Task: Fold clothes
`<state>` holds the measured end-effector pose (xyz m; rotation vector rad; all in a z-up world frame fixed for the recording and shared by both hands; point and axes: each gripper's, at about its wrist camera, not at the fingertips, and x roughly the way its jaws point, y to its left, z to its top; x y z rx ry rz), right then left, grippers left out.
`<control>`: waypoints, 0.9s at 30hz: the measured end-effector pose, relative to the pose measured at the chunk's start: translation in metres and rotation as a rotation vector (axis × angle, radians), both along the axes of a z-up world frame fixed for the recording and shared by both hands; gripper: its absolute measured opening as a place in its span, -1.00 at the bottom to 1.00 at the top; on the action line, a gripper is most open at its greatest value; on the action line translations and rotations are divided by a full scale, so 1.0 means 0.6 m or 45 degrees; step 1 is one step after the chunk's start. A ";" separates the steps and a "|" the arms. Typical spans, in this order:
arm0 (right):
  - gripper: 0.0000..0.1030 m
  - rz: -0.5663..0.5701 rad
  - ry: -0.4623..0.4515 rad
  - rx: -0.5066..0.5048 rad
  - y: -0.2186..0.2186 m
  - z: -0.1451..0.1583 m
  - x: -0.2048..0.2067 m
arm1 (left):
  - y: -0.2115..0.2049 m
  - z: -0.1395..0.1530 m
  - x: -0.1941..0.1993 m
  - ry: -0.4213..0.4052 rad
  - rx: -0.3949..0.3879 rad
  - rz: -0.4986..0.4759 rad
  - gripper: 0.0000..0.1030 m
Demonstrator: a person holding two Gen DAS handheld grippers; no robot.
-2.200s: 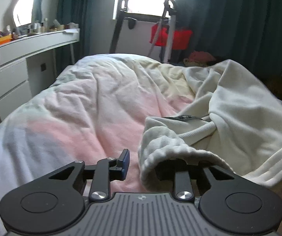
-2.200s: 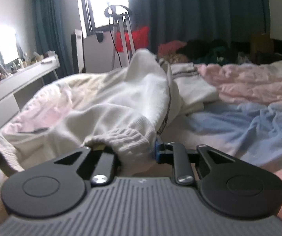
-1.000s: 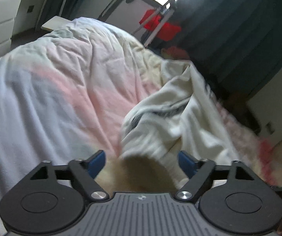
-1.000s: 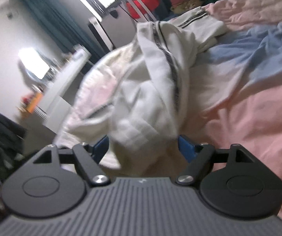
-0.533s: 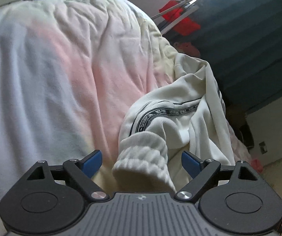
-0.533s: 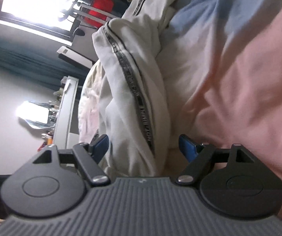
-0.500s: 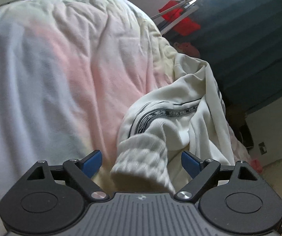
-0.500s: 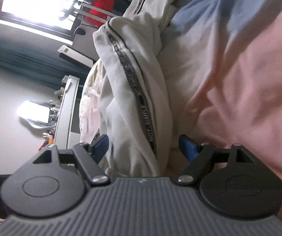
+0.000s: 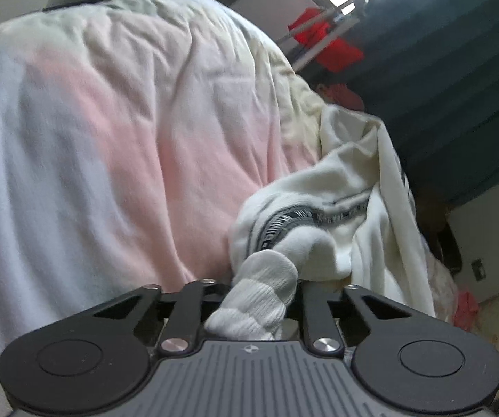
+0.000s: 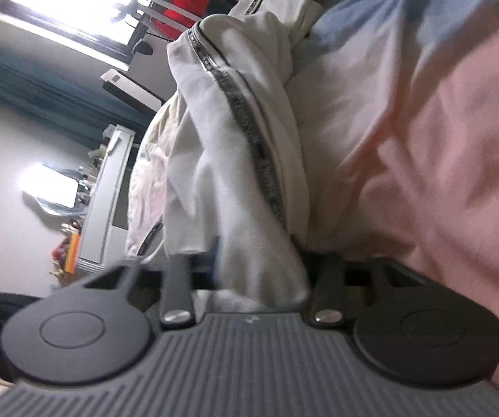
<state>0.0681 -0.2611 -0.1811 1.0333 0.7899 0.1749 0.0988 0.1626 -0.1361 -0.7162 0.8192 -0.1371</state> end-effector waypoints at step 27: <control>-0.69 0.516 0.032 0.257 0.519 -0.027 0.297 | 0.251 0.119 0.471 0.039 0.767 0.411 -0.74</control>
